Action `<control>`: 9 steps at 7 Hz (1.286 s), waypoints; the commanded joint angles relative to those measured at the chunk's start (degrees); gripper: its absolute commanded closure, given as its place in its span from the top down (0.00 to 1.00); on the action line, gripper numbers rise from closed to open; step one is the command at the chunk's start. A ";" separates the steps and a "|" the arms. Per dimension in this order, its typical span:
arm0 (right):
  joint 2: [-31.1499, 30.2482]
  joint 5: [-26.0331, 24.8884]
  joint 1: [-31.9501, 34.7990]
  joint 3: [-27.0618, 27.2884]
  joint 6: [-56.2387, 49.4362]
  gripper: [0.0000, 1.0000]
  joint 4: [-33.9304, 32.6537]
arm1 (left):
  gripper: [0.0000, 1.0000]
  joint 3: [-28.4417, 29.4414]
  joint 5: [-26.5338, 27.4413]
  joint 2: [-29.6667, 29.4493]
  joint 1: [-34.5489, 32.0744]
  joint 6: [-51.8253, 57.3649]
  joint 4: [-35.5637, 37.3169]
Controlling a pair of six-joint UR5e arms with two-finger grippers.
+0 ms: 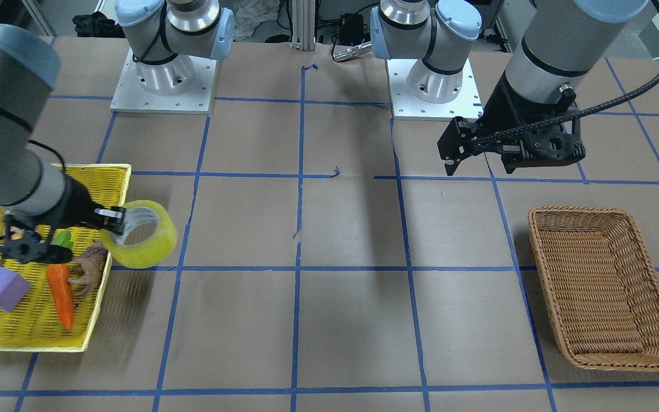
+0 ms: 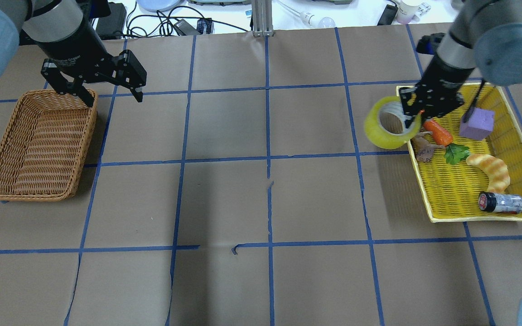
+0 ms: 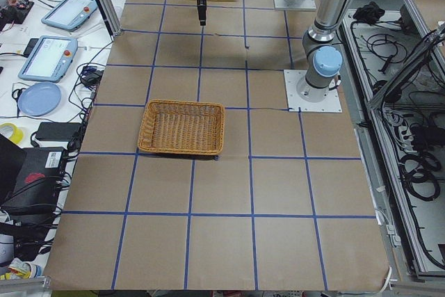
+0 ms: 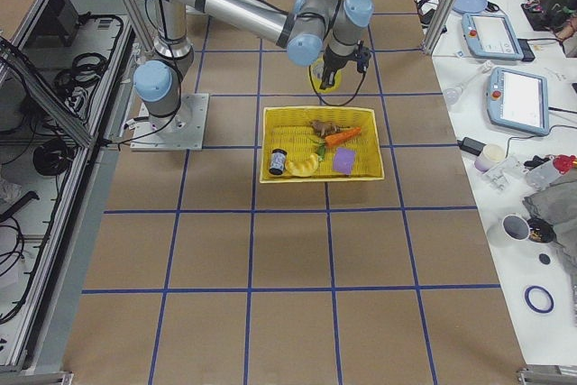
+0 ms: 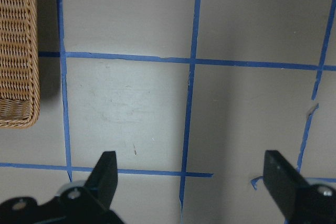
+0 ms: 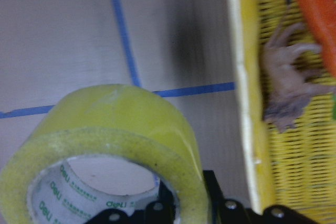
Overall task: Transfer tape with both arms
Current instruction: 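Carry the tape roll to the table center and lower it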
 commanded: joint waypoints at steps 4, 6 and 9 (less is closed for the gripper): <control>7.57 6.67 29.62 2.92 42.39 0.00 -15.19 | 1.00 -0.09 0.02 -0.09 0.04 -0.08 -0.09; 10.22 6.94 32.01 4.23 43.48 0.00 -15.38 | 1.00 -0.61 0.02 -0.09 0.04 -0.08 0.00; 10.23 6.94 32.11 5.74 43.48 0.69 -15.56 | 1.00 -0.70 0.02 -0.09 0.04 -0.16 0.09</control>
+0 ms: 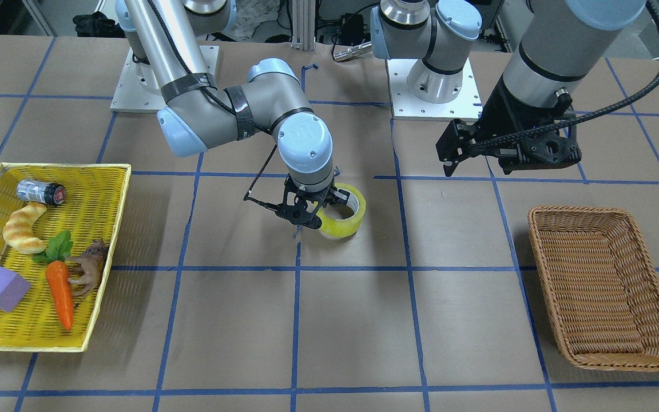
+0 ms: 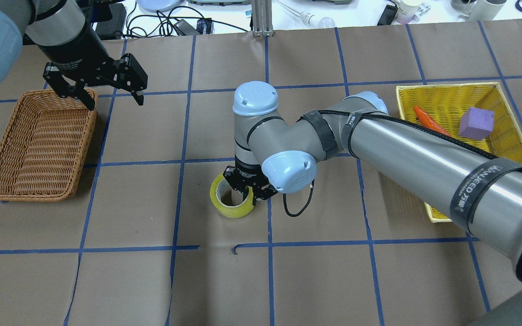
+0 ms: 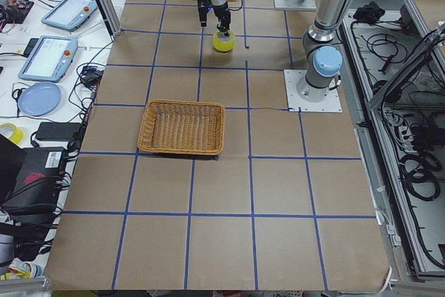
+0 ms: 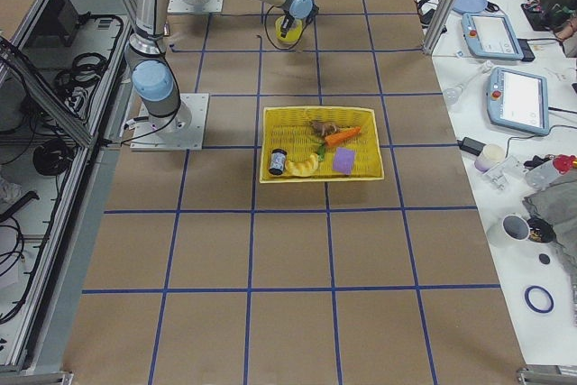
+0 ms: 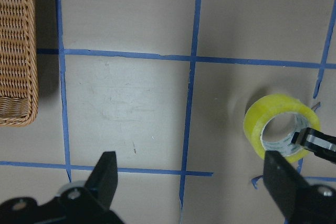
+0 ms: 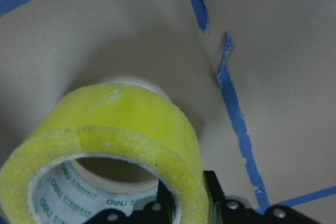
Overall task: Transfer tape with both arms
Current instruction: 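Carry the tape roll to the table center and lower it, then open the right gripper and withdraw it while the left gripper reaches toward the tape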
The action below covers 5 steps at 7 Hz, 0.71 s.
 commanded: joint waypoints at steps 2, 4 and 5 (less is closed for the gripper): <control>-1.43 -0.99 -1.24 -2.28 -0.29 1.00 0.25 | 1.00 -0.12 0.00 -0.09 0.00 -0.07 -0.06; -4.93 -2.57 -10.07 -3.52 -7.97 1.00 1.65 | 1.00 -2.13 -0.18 0.17 -0.70 -0.51 0.98; -8.87 -5.10 -15.26 -3.87 -15.08 1.00 6.70 | 1.00 -4.41 -1.57 0.52 -3.14 -4.51 2.13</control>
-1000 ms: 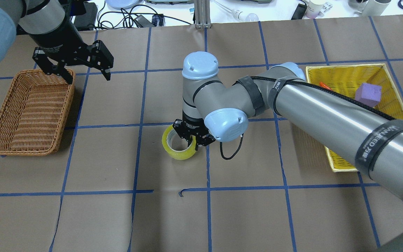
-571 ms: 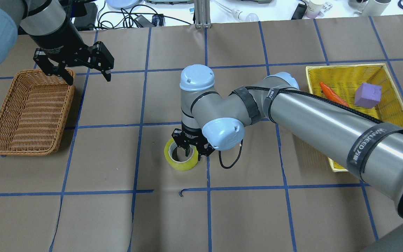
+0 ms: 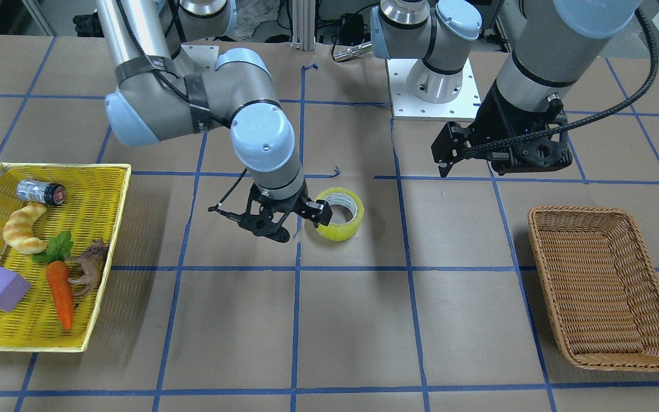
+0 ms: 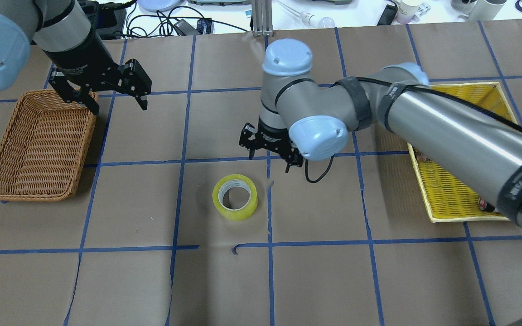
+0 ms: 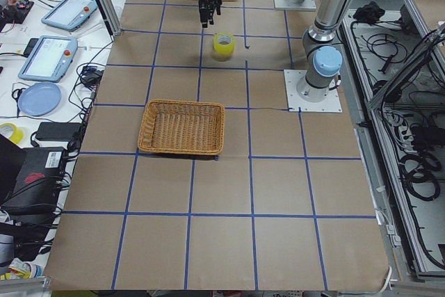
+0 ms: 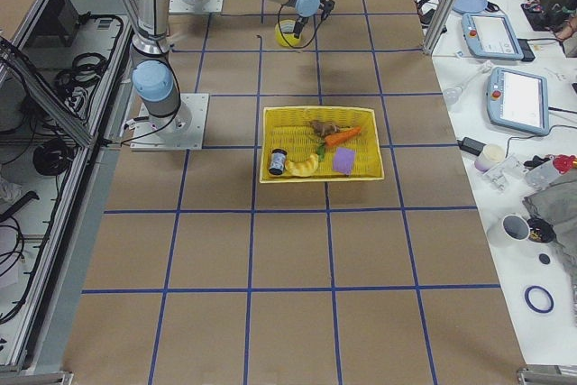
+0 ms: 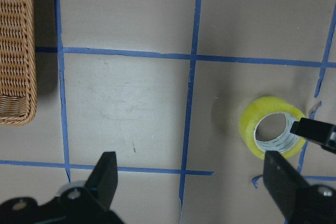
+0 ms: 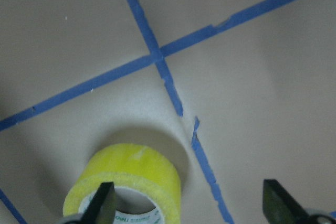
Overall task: Transfer tape with both arms
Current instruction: 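Open the right gripper and withdraw it while the left gripper reaches toward the tape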
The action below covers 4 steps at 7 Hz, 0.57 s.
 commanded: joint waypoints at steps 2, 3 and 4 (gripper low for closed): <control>-9.44 -8.70 -14.89 -0.73 -22.46 1.00 10.13 | 1.00 -8.59 -2.18 -0.19 -9.80 -6.08 8.37; -11.11 -8.88 -18.50 -2.13 -26.08 1.00 13.99 | 1.00 -13.07 -2.26 -0.54 -12.19 -6.69 13.89; -11.74 -12.02 -20.10 -4.14 -29.95 1.00 18.12 | 1.00 -18.07 -4.09 -1.41 -13.60 -9.22 20.39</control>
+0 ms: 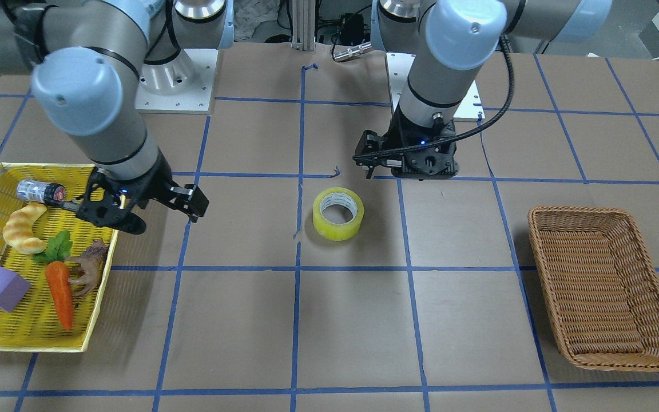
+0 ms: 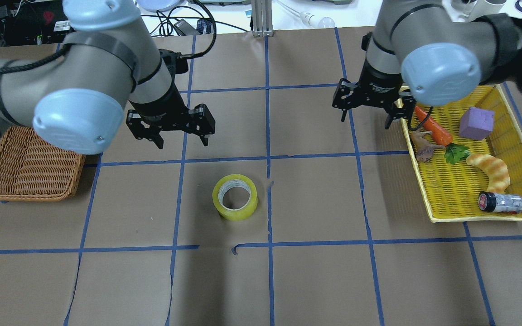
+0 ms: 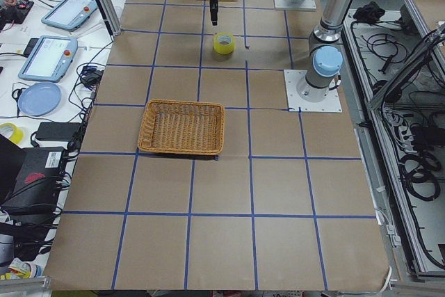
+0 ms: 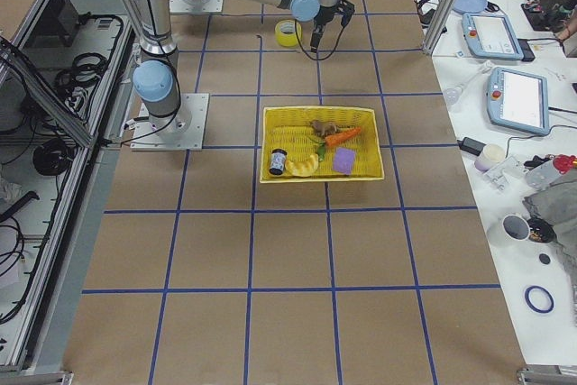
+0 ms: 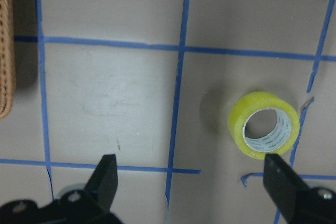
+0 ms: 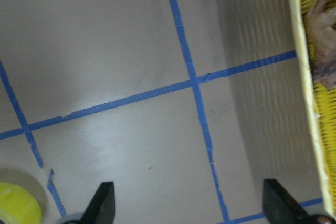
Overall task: Transfer tape with both arms
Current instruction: 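Open the right gripper and withdraw it while the left gripper reaches toward the tape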
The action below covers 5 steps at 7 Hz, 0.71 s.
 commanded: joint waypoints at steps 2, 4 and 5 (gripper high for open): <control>-2.80 -5.20 -3.18 -3.61 -5.51 1.00 5.12 | 1.00 -12.63 -4.51 -2.96 -3.30 -2.18 14.51; -4.47 -4.85 -3.00 -3.61 -5.42 1.00 4.69 | 1.00 -16.15 -3.72 -4.63 -3.57 -1.66 18.11; -6.05 -4.50 -3.00 -3.61 -6.03 1.00 4.86 | 1.00 -17.48 -3.54 -5.95 -3.48 -0.78 21.53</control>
